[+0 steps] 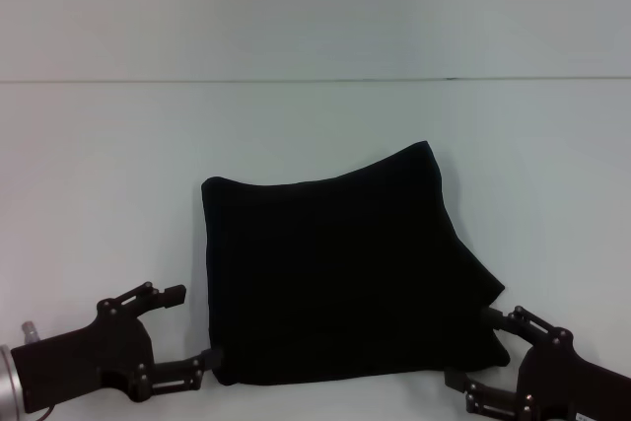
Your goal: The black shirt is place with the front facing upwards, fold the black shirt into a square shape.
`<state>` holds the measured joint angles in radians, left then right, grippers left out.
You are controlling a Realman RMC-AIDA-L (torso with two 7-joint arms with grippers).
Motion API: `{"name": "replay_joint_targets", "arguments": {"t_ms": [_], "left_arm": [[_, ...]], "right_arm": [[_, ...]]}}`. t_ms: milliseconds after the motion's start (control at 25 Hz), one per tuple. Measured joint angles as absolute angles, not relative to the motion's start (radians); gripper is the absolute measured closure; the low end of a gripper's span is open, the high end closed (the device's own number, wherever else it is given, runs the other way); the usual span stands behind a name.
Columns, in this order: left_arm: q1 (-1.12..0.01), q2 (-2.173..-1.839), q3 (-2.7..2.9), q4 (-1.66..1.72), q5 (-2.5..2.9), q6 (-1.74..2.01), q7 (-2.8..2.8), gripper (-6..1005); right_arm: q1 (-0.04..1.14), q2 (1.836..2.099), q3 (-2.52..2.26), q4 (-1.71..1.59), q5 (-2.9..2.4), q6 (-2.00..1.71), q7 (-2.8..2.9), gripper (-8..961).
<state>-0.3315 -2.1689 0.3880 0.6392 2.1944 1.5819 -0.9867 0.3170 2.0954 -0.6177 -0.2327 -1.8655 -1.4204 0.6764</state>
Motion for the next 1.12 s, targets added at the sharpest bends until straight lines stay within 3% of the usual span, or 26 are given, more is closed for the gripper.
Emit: {"name": "replay_joint_targets", "arguments": {"t_ms": [1120], "left_arm": [[-0.353, -2.165, 0.377, 0.592, 2.192, 1.538, -0.99, 48]], "right_arm": [[0.336, 2.097, -0.608, -0.23, -1.861, -1.376, 0.673, 6]]}}
